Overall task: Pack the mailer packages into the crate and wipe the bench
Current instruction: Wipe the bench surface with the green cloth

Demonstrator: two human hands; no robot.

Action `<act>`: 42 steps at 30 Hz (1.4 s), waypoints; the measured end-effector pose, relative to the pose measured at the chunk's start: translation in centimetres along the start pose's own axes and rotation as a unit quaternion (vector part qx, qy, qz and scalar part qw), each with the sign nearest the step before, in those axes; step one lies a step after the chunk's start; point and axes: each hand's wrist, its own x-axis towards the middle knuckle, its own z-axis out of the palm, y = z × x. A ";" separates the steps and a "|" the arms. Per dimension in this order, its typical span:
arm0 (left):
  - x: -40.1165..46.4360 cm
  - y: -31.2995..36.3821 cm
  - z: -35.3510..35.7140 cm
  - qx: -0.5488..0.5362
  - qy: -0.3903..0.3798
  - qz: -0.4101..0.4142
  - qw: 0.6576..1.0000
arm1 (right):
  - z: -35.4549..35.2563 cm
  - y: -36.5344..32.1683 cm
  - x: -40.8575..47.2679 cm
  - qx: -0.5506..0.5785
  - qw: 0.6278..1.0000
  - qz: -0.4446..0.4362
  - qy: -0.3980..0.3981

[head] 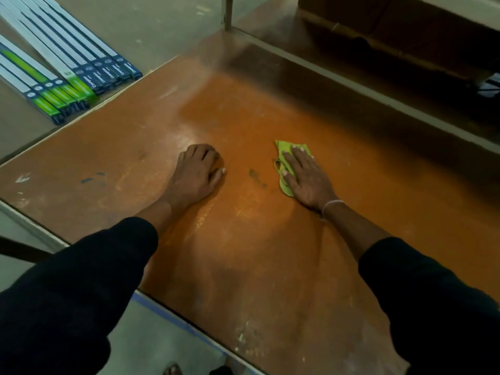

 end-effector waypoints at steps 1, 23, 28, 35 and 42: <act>0.1 -0.1 0.0 0.000 0.003 0.001 1.000 | -0.2 1.2 1.0 0.000 1.000 0.023 0.004; 0.9 -0.9 1.3 0.015 0.040 0.001 0.999 | -0.6 1.7 14.6 0.010 1.000 0.013 0.005; 0.8 -0.8 1.1 0.004 0.037 -0.001 0.999 | -0.2 0.7 12.6 0.017 0.983 0.180 0.027; 0.6 -0.7 0.6 -0.009 0.022 -0.006 1.000 | 0.3 -2.7 5.8 0.003 0.999 0.046 0.016; 0.4 -0.9 0.1 -0.051 0.009 -0.011 0.999 | 1.3 -9.0 0.2 0.004 0.999 0.028 0.016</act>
